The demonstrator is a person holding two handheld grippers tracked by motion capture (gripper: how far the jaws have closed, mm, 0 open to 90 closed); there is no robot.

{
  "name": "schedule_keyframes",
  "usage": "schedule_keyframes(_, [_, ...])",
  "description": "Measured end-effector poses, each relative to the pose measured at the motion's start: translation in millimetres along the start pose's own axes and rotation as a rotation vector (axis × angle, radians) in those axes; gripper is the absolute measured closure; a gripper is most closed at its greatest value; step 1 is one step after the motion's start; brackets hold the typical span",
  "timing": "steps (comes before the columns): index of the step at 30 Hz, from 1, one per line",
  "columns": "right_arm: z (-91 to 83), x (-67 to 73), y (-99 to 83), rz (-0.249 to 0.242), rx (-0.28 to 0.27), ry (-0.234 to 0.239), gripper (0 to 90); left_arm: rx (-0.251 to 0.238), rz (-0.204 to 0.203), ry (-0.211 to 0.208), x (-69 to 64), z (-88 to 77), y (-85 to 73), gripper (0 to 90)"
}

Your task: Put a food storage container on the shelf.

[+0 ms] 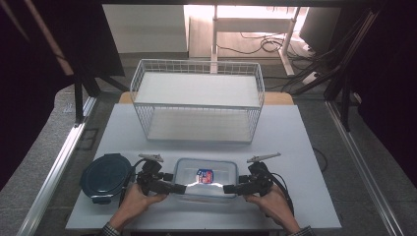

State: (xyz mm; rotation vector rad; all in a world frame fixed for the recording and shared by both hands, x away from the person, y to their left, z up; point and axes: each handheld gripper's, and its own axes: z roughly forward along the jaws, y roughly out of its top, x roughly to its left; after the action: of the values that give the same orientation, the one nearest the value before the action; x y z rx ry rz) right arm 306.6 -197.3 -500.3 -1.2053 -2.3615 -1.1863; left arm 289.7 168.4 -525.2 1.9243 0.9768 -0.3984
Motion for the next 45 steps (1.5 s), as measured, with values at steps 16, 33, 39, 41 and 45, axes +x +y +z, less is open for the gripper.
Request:
schedule_keyframes(16, [-33.1,7.1,-16.1,0.080,-0.066,0.044,52.3,-0.166,-0.083,-0.068,-8.2,-20.8,-13.3,51.9])
schedule_keyframes(33, [-34.7,10.3,-11.4,0.019,-0.142,0.021,54.4,-0.186,-0.037,0.023,-21.0,-27.5,-4.5,52.7])
schedule_keyframes(39, [-41.6,16.6,4.2,-0.033,-0.166,0.009,54.4,-0.209,-0.001,0.064,-29.2,-37.9,9.8,51.6])
schedule_keyframes(41, [-43.0,17.7,9.0,-0.047,-0.175,0.009,54.4,-0.217,0.011,0.069,-30.8,-41.8,14.4,51.5])
schedule_keyframes(45, [-46.4,21.1,18.2,-0.067,-0.186,0.008,54.4,-0.235,0.020,0.075,-33.6,-48.4,20.4,51.6])
